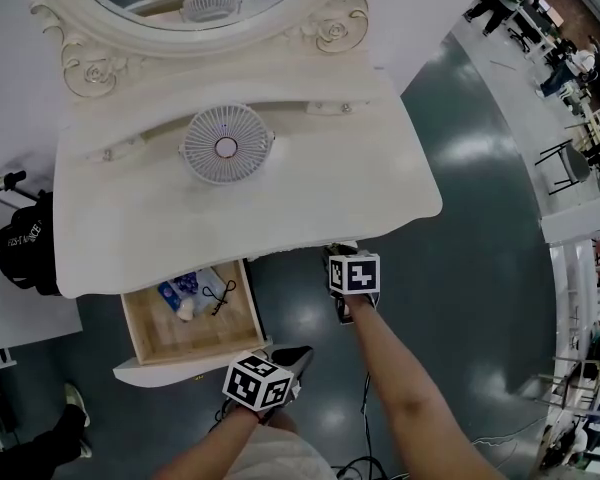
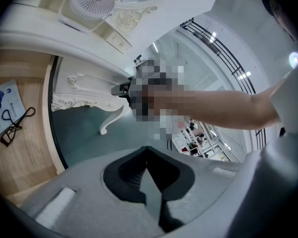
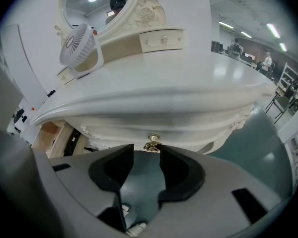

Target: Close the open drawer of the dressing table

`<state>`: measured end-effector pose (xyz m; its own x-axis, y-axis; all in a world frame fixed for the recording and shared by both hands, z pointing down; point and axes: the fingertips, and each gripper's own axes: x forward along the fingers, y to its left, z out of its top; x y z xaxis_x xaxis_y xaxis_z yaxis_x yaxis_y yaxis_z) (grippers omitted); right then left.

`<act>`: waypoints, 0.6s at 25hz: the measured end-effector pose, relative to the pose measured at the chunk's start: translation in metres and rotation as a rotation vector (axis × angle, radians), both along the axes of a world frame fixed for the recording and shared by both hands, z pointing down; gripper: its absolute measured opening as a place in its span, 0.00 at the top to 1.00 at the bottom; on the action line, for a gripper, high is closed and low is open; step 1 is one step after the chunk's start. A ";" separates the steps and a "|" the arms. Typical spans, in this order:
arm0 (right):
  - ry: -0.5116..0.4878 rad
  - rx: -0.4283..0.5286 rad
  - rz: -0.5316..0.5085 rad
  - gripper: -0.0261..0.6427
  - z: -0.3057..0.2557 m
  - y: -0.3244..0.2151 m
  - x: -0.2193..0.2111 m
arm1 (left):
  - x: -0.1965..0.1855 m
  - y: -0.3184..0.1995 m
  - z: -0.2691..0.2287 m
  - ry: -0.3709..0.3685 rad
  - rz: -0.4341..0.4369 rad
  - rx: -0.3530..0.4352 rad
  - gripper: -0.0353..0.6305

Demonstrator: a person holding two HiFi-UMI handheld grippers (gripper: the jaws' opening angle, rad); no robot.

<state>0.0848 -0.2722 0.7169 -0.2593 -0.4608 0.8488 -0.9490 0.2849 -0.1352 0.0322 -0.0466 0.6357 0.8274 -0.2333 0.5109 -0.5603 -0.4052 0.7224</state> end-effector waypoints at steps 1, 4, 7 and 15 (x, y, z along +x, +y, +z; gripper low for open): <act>-0.003 -0.004 -0.005 0.69 0.000 0.001 -0.002 | 0.000 0.000 0.000 -0.002 -0.001 0.001 0.93; -0.002 -0.012 -0.008 0.65 -0.003 0.004 -0.003 | -0.001 0.002 -0.002 -0.008 -0.004 0.002 0.93; 0.000 -0.005 -0.010 0.65 -0.009 0.007 0.000 | -0.001 0.002 -0.004 -0.011 -0.006 0.007 0.93; -0.010 0.005 -0.025 0.65 -0.027 0.019 0.005 | 0.006 0.005 -0.011 -0.008 -0.007 0.015 0.93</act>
<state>0.0894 -0.2533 0.6902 -0.2790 -0.4585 0.8438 -0.9402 0.3094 -0.1428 0.0386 -0.0418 0.6244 0.8217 -0.2464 0.5140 -0.5688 -0.4117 0.7120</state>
